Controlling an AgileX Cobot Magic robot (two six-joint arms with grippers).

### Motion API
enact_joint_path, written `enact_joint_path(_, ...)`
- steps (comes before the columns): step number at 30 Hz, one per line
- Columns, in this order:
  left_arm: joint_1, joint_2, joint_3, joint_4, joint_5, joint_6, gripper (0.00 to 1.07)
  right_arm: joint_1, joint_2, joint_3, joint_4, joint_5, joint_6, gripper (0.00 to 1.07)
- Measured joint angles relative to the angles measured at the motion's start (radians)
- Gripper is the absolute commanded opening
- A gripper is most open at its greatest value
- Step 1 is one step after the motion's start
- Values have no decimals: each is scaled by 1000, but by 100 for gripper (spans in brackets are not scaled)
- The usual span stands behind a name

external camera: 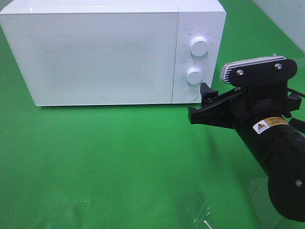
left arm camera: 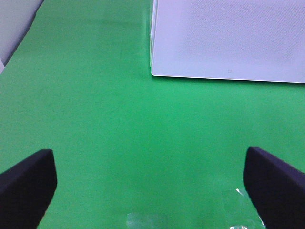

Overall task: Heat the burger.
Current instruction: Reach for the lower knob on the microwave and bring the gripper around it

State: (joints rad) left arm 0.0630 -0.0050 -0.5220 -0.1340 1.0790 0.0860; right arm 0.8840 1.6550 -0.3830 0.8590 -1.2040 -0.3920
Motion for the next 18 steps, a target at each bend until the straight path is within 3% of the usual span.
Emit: enact_joint_path(18, 0, 0, 0, 0, 0, 0, 100, -2, 108, -51, -1, -2, 18, 75)
